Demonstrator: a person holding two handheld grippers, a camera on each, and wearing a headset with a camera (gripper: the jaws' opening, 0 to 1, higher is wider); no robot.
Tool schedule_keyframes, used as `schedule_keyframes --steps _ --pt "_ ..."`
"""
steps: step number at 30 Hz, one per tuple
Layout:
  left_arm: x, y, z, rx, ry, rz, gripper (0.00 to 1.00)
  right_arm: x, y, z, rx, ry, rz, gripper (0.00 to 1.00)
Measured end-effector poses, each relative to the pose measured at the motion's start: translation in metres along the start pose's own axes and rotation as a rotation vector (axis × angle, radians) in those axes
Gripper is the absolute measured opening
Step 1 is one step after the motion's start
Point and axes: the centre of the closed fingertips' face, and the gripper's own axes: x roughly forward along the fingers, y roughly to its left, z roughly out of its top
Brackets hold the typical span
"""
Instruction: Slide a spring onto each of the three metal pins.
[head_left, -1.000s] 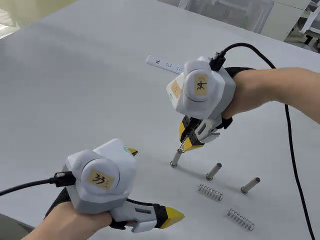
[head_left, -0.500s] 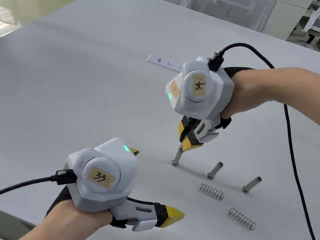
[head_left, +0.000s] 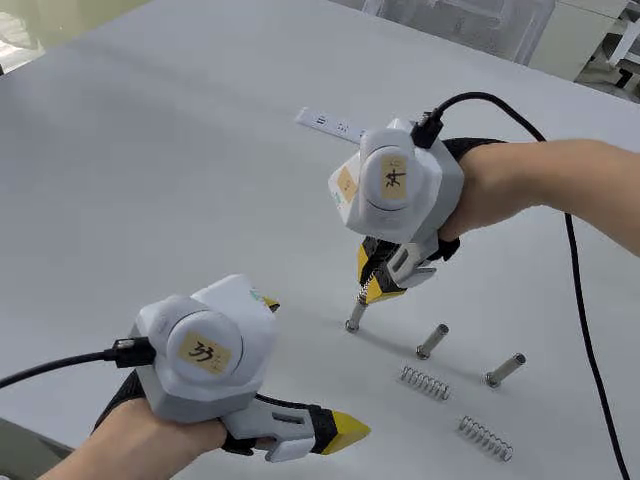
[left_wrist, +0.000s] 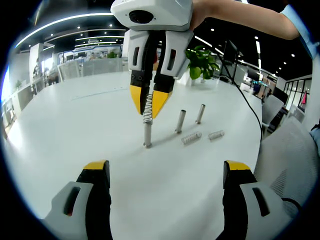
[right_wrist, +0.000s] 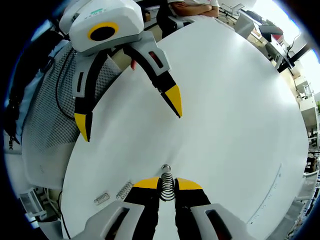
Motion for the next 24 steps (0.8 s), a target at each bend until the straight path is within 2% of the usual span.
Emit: schedule_keyframes --steps 16,24 --pt "-0.0003 -0.0013 -0.0015 0.001 0.003 -0.005 0.92 0.0006 0.0042 -0.0005 -0.001 0.011 0.010 0.07" --pt "0.0000 -0.0002 -0.0025 0.001 0.008 -0.005 0.92 0.0091 0.0035 -0.0003 -0.014 0.039 0.014 0.07"
